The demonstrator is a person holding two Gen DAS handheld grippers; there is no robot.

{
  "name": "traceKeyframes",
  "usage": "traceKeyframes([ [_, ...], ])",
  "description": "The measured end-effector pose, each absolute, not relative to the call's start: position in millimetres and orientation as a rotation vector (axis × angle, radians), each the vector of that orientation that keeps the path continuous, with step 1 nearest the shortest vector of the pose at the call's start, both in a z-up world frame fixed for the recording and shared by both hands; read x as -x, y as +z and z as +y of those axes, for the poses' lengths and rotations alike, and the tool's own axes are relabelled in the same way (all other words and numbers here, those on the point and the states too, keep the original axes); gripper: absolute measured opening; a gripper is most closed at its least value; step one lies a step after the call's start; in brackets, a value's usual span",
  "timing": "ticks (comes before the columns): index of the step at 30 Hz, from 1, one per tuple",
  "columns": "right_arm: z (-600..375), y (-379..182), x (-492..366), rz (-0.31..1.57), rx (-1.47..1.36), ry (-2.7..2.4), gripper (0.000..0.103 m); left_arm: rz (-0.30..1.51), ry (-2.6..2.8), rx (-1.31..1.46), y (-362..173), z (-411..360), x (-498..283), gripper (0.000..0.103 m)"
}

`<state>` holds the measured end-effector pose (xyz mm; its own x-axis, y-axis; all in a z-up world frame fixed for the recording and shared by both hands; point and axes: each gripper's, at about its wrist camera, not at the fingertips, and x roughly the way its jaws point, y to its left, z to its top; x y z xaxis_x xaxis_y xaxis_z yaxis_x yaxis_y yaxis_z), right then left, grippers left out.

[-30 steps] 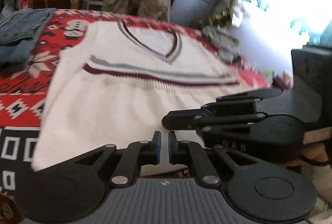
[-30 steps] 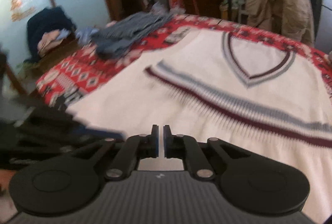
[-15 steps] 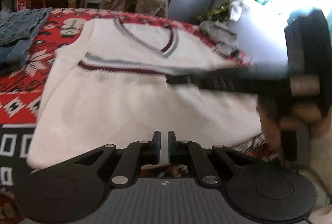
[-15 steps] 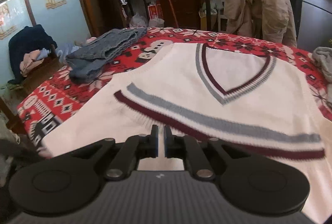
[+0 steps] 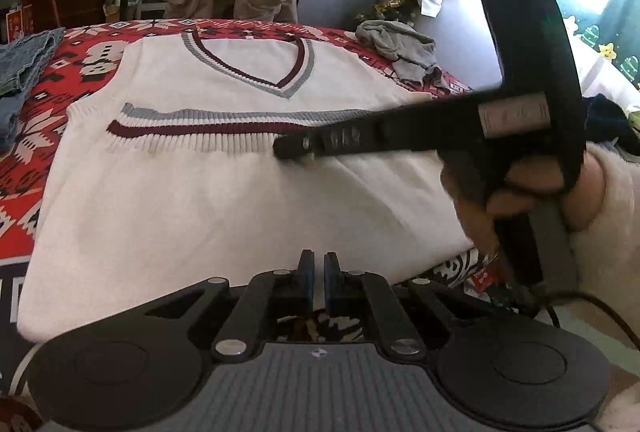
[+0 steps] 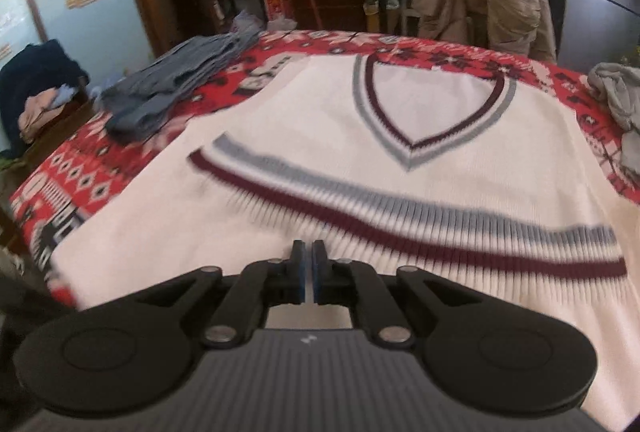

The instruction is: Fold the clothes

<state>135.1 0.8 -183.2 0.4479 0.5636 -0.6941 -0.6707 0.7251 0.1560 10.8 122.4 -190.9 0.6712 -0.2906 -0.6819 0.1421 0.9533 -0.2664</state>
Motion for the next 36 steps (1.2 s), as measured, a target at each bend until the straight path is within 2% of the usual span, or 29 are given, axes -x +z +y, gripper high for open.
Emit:
traceKeyframes([
  [2, -6, -175, -136, 0.791, 0.112, 0.766, 0.005, 0.805, -0.239, 0.216, -189, 123, -12, 0.005],
  [13, -117, -173, -95, 0.833, 0.127, 0.603, 0.006, 0.802, -0.359, 0.217, -189, 79, -51, 0.005],
  [27, -76, -183, -153, 0.785, 0.128, 0.605, 0.005, 0.82, -0.367, 0.16, -190, 56, -50, 0.005],
  [36, -148, -162, -113, 0.789, 0.078, 0.557, 0.005, 0.791, -0.503, 0.193, -181, 26, -72, 0.005],
])
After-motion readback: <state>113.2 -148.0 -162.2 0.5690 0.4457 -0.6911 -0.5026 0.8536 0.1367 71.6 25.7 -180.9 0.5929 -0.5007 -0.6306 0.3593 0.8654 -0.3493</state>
